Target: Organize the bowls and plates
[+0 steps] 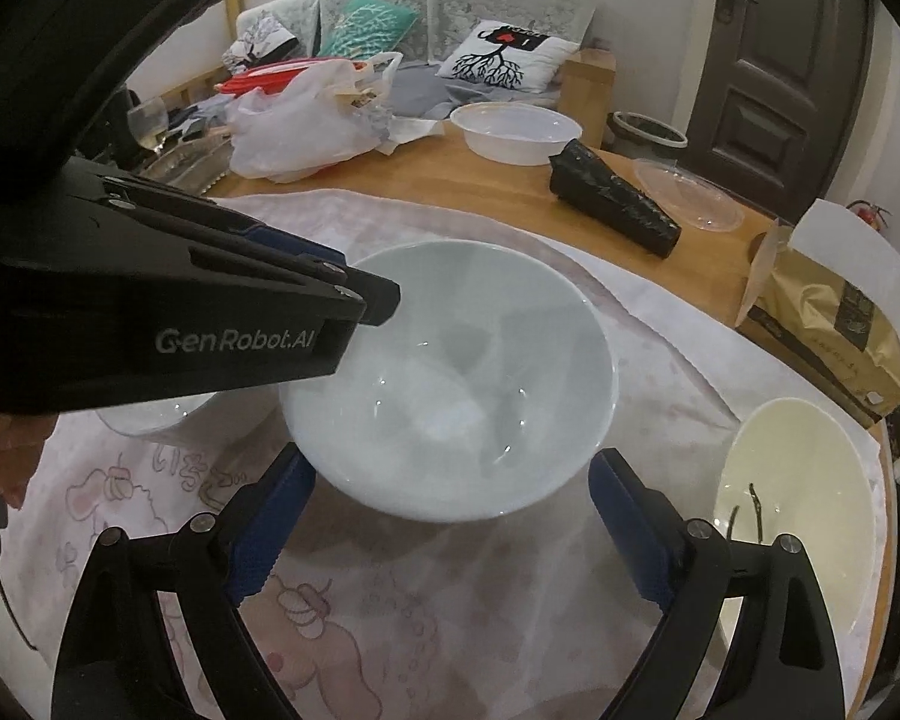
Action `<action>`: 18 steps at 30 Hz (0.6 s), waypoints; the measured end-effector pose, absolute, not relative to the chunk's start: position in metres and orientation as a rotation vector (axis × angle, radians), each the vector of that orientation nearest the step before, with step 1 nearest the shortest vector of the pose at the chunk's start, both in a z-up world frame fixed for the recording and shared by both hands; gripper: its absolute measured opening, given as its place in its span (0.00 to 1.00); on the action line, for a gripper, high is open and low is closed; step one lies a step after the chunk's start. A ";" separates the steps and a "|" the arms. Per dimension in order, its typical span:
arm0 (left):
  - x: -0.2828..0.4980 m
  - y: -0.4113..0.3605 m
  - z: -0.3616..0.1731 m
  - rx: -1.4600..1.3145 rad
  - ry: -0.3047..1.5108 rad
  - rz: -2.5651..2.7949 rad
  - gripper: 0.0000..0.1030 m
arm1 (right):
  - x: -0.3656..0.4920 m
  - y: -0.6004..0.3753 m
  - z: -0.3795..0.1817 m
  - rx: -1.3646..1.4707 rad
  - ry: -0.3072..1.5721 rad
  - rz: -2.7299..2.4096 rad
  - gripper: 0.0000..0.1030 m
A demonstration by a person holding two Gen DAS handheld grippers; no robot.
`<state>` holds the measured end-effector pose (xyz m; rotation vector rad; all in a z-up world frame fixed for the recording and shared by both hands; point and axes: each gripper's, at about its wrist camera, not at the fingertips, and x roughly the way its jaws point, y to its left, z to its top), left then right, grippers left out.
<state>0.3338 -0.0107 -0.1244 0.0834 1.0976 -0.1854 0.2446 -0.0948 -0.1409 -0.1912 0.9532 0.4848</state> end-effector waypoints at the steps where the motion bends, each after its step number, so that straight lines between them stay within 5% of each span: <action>1: 0.335 -0.010 -0.125 0.081 1.100 -0.185 0.16 | 0.245 -0.094 -0.141 -0.195 0.950 0.489 0.88; 6: 0.338 -0.011 -0.131 0.082 1.119 -0.198 0.09 | 0.249 -0.093 -0.143 -0.173 0.957 0.513 0.90; 18: 0.335 -0.018 -0.133 0.139 1.106 -0.191 0.09 | 0.254 -0.090 -0.147 -0.182 0.959 0.515 0.90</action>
